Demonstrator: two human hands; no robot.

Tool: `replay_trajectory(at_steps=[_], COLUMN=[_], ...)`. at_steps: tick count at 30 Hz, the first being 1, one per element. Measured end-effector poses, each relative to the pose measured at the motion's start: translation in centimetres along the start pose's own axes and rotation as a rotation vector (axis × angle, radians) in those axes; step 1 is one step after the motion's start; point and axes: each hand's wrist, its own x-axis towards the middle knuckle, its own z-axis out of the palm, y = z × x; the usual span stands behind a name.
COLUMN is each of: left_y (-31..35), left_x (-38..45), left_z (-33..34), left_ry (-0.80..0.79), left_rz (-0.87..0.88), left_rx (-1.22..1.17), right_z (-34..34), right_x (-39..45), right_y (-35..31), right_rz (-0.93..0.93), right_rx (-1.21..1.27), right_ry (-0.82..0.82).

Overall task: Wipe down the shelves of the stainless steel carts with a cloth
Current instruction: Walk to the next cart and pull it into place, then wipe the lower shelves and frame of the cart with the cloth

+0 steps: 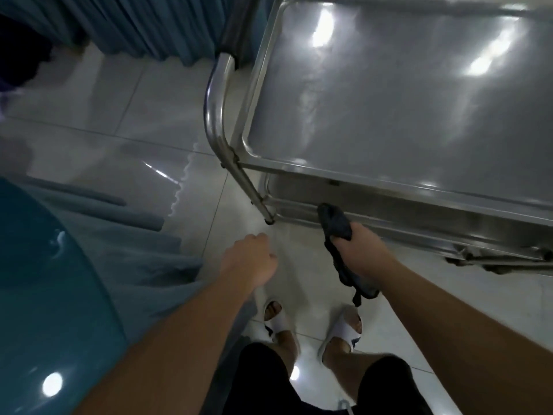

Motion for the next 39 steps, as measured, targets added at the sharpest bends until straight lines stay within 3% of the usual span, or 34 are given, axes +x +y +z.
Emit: replay_trajectory(at_steps=[5,9,13,17,19,23,26,30,36,39], left_y=[-2.8,-4.6,-4.8,-5.0,-4.8,-3.9,-3.9,-3.7,-4.1,-4.0], left_x=[8.5,14.7,19.0,22.6,24.4,27.4,28.4,28.4,28.6,29.1], left_z=[2.2,3.6,5.2,5.3,5.0,5.2,5.6,5.5,5.3,5.4], left_ry=[0.133,0.38,0.744,0.877,0.926,1.033,1.099,1.132,1.151,1.175], left_rz=[-0.125,-0.152,-0.075,0.144,0.18,0.216,0.282,0.304,0.351,0.351], left_rx=[-0.254,-0.465,-0.678,-1.06,-1.222,-1.362,-1.398,-1.392,-1.347,-1.384], right_z=[3.4,3.9,4.1,5.9,8.2,14.1,15.9,15.0,5.3,2.0], right_x=[8.0,13.8,19.2,22.8,24.6,27.7,29.2,29.4,29.5,31.5], right_y=[1.9,2.5,1.7,0.2,-0.7,-2.3,-2.1,0.3,10.8,12.6], right_rz=[-0.021,-0.088,-0.112,-0.34,-0.482,-0.666,-0.726,-0.664,-0.294,-0.145], right_rx=[0.135,0.248,0.341,0.094,-0.036,-0.411,-0.602,-0.66,-0.646,-0.612], right_ry=[0.099,0.26,0.393,0.568,0.51,0.139,0.129,0.185,0.473,0.539])
